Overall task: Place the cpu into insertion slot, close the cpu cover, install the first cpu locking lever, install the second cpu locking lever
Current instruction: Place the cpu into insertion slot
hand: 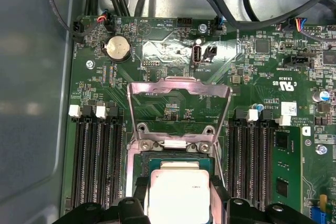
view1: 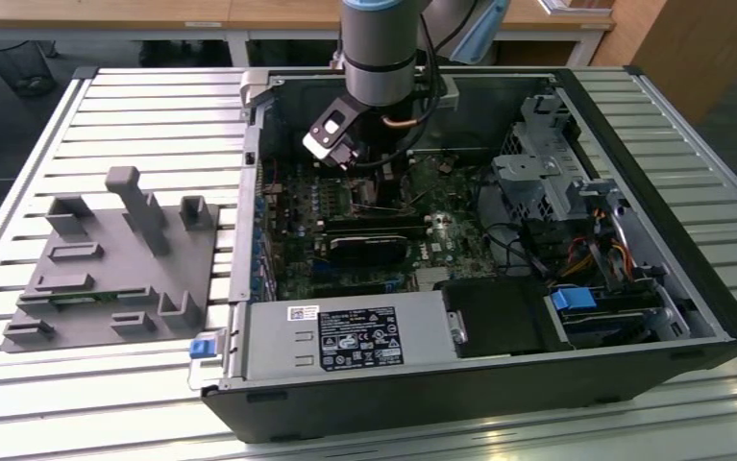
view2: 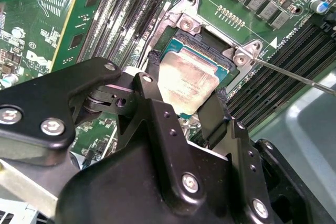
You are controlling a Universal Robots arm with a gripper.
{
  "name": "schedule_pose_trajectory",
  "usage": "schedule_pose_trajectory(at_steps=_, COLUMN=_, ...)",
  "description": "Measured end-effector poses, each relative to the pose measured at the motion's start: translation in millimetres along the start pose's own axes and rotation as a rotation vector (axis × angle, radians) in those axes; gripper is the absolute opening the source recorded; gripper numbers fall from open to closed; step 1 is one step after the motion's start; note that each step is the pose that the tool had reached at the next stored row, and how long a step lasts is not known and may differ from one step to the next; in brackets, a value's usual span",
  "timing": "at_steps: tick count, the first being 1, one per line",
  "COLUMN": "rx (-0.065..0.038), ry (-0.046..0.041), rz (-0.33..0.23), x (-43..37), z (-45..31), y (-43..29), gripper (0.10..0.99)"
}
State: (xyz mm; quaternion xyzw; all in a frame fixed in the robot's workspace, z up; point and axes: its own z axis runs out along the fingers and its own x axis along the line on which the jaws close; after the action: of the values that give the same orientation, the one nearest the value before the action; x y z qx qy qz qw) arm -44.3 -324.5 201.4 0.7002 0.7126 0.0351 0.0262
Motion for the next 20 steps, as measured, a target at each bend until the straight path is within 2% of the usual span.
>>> schedule_pose_trajectory(at_steps=20, rx=0.0, ry=-0.0005, rz=0.006, x=2.0, z=5.3, y=-0.4, gripper=0.541)
